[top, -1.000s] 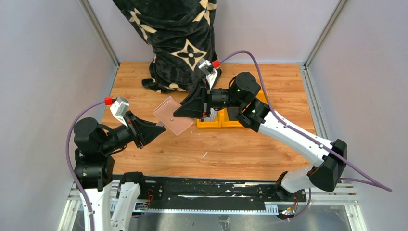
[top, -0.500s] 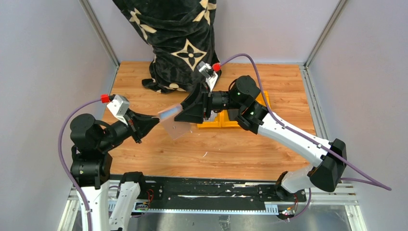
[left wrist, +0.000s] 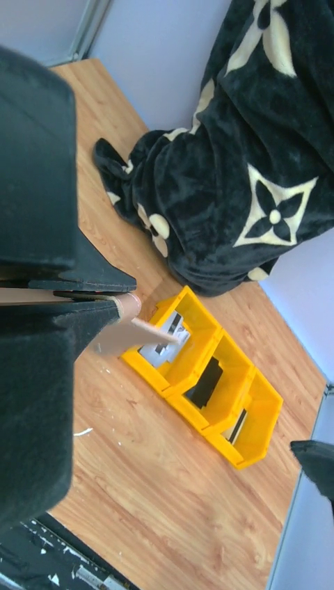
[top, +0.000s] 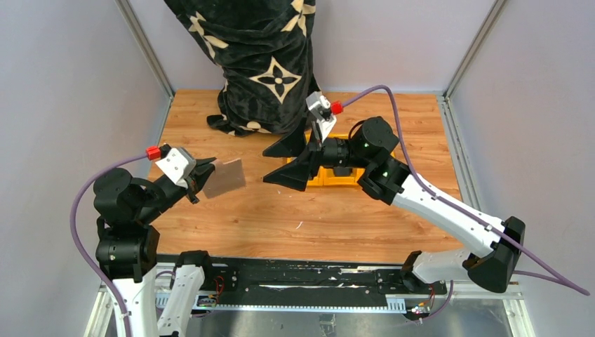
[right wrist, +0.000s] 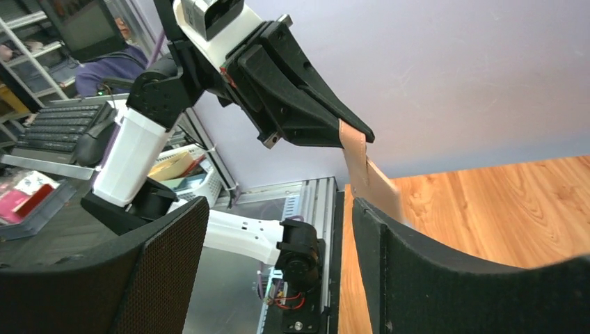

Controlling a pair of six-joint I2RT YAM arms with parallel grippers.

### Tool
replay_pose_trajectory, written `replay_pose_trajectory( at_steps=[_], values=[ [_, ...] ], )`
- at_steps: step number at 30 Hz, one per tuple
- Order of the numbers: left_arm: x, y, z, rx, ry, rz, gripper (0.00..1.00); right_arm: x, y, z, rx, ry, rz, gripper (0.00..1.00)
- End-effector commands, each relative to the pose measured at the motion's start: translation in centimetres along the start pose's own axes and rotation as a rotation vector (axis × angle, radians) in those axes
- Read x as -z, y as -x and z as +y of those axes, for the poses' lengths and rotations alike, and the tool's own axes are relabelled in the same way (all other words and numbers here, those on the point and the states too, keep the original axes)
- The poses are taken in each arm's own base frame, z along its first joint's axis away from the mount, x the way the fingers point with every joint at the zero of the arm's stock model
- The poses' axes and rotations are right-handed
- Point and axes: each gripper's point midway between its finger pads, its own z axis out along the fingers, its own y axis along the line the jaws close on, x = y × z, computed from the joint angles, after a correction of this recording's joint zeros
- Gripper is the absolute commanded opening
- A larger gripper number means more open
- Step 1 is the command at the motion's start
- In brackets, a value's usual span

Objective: Take the credit cards out of the card holder
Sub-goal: Open the card holder.

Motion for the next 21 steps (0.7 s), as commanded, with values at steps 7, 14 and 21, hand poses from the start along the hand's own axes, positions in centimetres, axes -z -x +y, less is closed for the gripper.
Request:
replay_pose_trajectory(
  at_steps=[7, 14, 21],
  values=[
    [1.3, 2.1, -0.3, 0.045, 0.061, -0.059, 0.0, -2.4, -4.4, -0.8, 0.365, -0.293, 0.063, 0.79],
    [1.7, 3.0, -0.9, 0.163, 0.071, -0.08, 0.0, -5.1, -7.2, 0.8, 0.512, -0.342, 0.07, 0.8],
    [1.9, 4.1, -1.2, 0.248, 0.074, -0.099, 0.0, -8.4, -9.4, 0.8, 0.618, -0.444, 0.075, 0.8]
  ],
)
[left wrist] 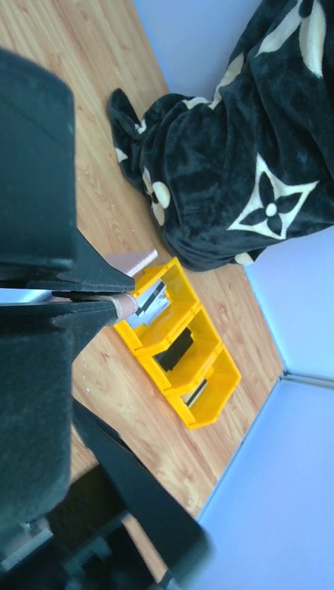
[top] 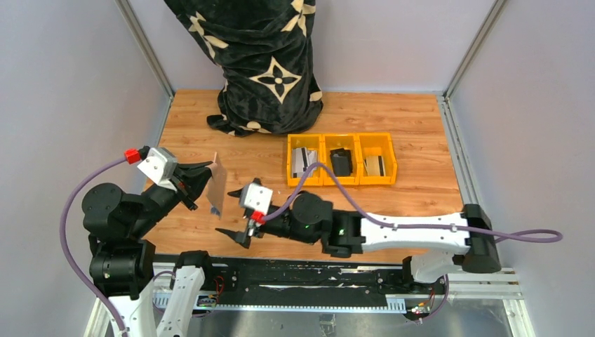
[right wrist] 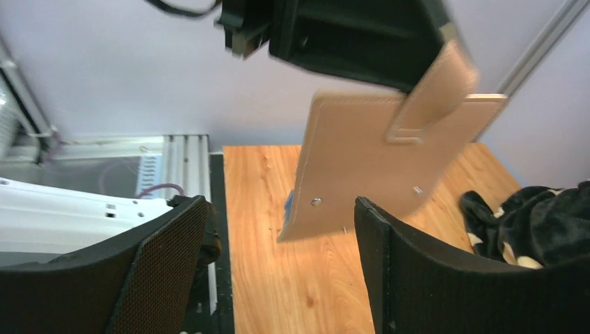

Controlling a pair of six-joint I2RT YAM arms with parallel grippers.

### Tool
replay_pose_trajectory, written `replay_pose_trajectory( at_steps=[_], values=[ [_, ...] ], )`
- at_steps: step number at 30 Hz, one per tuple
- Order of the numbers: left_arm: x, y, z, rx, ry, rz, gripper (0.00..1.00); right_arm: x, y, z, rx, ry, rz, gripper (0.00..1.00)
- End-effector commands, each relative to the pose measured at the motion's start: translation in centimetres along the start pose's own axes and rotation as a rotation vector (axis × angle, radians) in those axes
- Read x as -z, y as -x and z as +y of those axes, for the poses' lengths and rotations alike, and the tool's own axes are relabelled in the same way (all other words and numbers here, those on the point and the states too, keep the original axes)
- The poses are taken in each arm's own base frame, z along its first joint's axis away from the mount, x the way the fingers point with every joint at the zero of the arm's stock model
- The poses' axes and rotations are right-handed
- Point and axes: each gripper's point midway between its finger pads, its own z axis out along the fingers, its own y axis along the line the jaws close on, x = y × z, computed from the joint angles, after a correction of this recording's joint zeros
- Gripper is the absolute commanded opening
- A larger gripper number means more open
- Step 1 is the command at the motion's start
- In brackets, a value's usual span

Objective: Take the credit cards out of the card holder
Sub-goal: Open the card holder.

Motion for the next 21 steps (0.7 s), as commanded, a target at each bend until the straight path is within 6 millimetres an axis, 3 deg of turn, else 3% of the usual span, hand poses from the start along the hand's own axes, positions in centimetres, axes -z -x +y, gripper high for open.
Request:
replay_pose_trajectory(
  at_steps=[1, 9, 15, 21],
  values=[
    [0.3, 2.1, -0.5, 0.056, 0.007, -0.048, 0.0, -1.7, 0.6, -1.7, 0.122, -0.203, -0.014, 0.81],
    [0.7, 2.5, -0.7, 0.077, 0.02, -0.061, 0.0, -3.0, 1.0, -3.4, 0.224, -0.457, -0.034, 0.84],
    [0.7, 2.4, -0.9, 0.086, 0.011, -0.059, 0.0, -0.9, 2.5, -6.2, 0.42, -0.815, -0.032, 0.85],
    [0.6, 2.4, -0.8, 0.083, 0.009, -0.058, 0.0, -1.0, 2.4, -4.7, 0.421, -0.869, -0.06, 0.9]
  ],
)
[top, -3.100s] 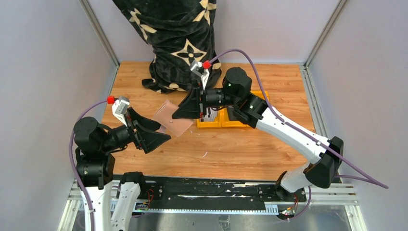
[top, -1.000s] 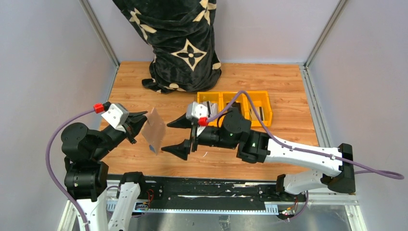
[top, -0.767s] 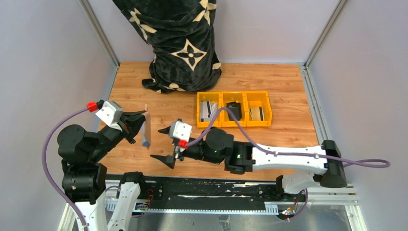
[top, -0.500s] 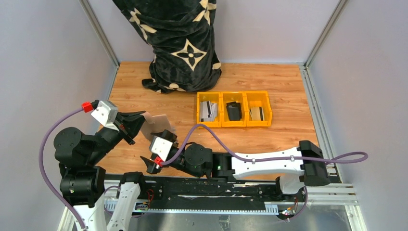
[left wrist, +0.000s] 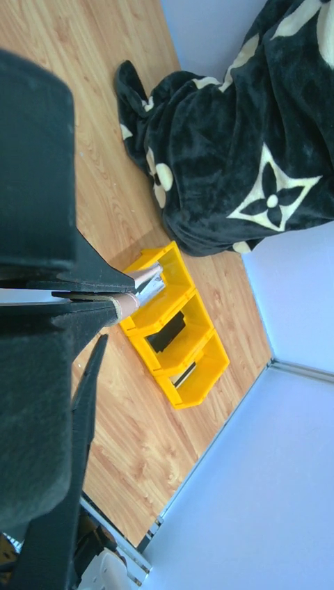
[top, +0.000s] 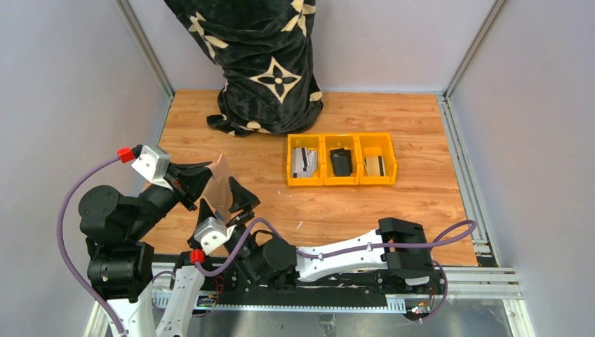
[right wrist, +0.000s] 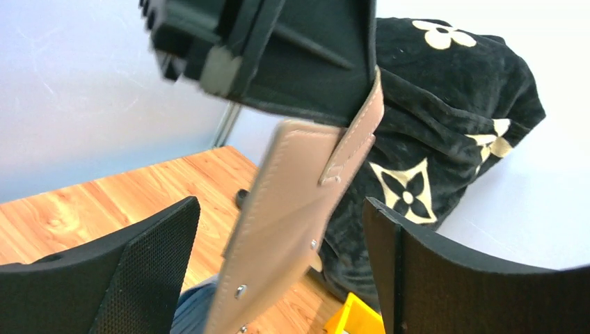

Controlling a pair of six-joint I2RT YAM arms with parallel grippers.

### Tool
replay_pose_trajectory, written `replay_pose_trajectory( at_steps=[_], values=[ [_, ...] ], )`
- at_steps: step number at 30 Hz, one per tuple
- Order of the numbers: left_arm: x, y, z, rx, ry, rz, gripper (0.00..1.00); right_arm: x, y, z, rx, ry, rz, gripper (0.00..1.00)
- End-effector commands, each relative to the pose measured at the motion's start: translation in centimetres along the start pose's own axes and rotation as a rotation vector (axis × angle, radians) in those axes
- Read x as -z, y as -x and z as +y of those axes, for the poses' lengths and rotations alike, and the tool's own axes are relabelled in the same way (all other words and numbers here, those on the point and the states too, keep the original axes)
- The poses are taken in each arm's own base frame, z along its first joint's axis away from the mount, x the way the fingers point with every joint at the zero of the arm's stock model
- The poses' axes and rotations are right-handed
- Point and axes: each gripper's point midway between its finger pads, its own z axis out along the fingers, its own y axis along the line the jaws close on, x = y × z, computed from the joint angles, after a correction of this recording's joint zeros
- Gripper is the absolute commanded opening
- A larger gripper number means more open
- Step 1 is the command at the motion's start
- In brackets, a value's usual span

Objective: Take the credit cards out of the card holder
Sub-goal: Open the card holder.

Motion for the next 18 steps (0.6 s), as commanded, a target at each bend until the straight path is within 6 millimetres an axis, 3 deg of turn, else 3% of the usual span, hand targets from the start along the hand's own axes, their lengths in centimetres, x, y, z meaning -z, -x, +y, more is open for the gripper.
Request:
replay_pose_trajectory(
  at_steps=[1, 5, 9, 12, 18],
  values=[
    [0.2, 1.5, -0.5, -0.016, -0.007, -0.036, 0.0, 1.0, 1.4, -2.6, -0.052, -0.115, 0.021, 0.9],
    [0.4, 2.1, -0.8, -0.017, -0.013, -0.048, 0.0, 0.9, 1.3, -3.4, -0.097, -0.117, 0.032, 0.84],
    [0.7, 2.7, -1.2, -0.031, -0.019, -0.063, 0.0, 1.1, 0.7, -5.9, -0.131, -0.196, 0.056, 0.67],
    [0.7, 2.6, -1.4, -0.026, -0.031, -0.059, 0.0, 1.4, 0.9, -6.6, -0.186, -0.182, 0.034, 0.49],
    [0.9, 2.4, -2.4, -0.02, -0.083, -0.053, 0.0, 1.1, 0.9, -6.8, -0.332, 0.013, 0.038, 0.05]
  ],
)
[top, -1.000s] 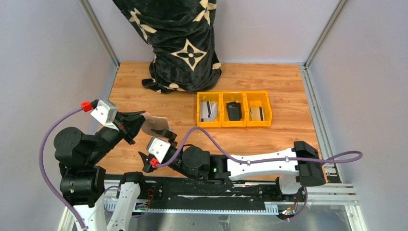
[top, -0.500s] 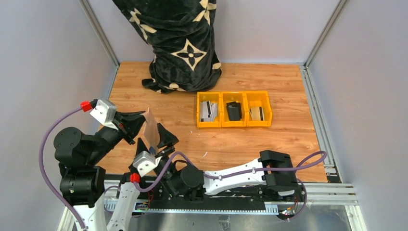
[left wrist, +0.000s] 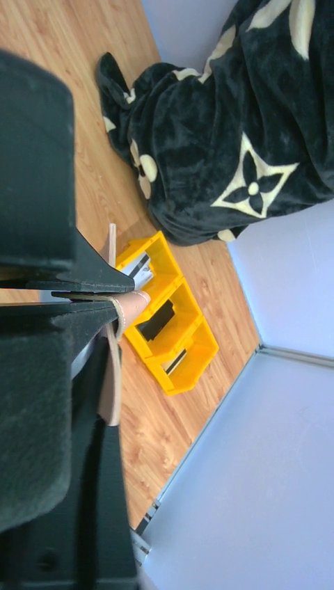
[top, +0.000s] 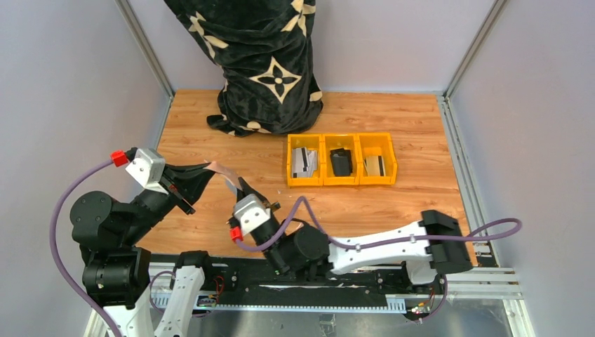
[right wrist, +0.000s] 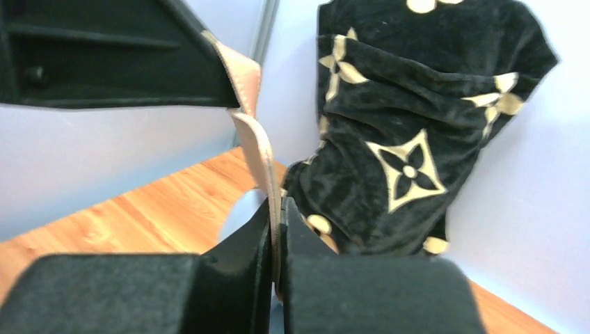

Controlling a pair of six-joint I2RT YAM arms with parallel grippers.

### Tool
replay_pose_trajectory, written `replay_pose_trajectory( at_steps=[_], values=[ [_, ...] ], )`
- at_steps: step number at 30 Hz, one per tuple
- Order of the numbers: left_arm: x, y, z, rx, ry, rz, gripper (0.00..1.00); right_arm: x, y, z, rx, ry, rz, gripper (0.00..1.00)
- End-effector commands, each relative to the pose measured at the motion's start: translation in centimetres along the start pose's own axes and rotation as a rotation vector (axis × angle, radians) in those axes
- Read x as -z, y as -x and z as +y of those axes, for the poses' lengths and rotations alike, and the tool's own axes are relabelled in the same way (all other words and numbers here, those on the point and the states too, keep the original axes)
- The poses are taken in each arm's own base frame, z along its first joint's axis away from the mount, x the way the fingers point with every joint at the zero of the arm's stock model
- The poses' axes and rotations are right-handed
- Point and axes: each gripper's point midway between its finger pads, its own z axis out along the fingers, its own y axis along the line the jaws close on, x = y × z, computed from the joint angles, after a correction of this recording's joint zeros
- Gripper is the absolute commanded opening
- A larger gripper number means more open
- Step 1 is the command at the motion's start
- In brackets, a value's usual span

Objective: Take the credit cards out of the card holder
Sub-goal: Open the card holder.

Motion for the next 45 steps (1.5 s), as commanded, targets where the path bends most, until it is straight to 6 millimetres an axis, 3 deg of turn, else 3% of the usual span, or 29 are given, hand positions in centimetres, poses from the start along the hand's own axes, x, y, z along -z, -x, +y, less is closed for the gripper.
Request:
replay_pose_trajectory(
  at_steps=[1, 3, 4, 7, 8, 12, 15, 19, 23, 35, 39, 45],
  values=[
    [0.3, 1.1, -1.4, -0.017, -0.058, -0.028, 0.0, -0.5, 0.8, -1.1, -0.242, 0.135, 0.009, 0.01],
    [0.4, 1.0, -1.6, -0.022, -0.07, -0.028, 0.03, -0.4, 0.7, -1.5, -0.305, 0.235, 0.005, 0.0],
    [0.4, 1.0, -1.7, -0.024, -0.074, -0.027, 0.14, -0.3, 0.7, -1.5, -0.37, 0.297, 0.007, 0.0],
    [0.5, 0.3, -2.3, -0.022, -0.114, -0.006, 0.91, -0.1, 0.4, -2.5, -0.529, 0.453, 0.017, 0.0],
    [0.5, 0.1, -2.6, -0.01, -0.129, 0.001, 0.99, 0.0, 0.5, -3.1, -0.599, 0.493, 0.021, 0.0],
    [0.6, -0.7, -3.6, 0.034, -0.193, 0.027, 1.0, 0.9, 1.5, -4.6, -0.762, 0.674, 0.002, 0.0],
    [0.4, -1.2, -3.9, 0.079, -0.22, 0.046, 1.0, 2.4, 2.7, -4.3, -0.83, 0.858, -0.004, 0.0],
    [0.3, -1.4, -4.6, 0.143, -0.274, 0.075, 1.0, 3.6, 3.5, -3.8, -0.916, 0.985, -0.005, 0.0],
    [0.2, -1.8, -4.8, 0.177, -0.31, 0.098, 0.92, 4.1, 4.0, -3.2, -0.983, 1.061, -0.011, 0.0],
    [0.9, -2.7, -6.6, 0.262, -0.419, 0.146, 0.4, 4.8, 5.5, -3.8, -1.109, 1.192, -0.052, 0.0],
    [1.2, -2.9, -7.4, 0.337, -0.483, 0.187, 0.31, 4.6, 5.9, -3.4, -1.152, 1.224, -0.061, 0.0],
    [1.0, -1.9, -7.3, 0.326, -0.475, 0.177, 0.0, 4.4, 5.5, -2.7, -1.175, 1.268, -0.05, 0.0]
  ],
)
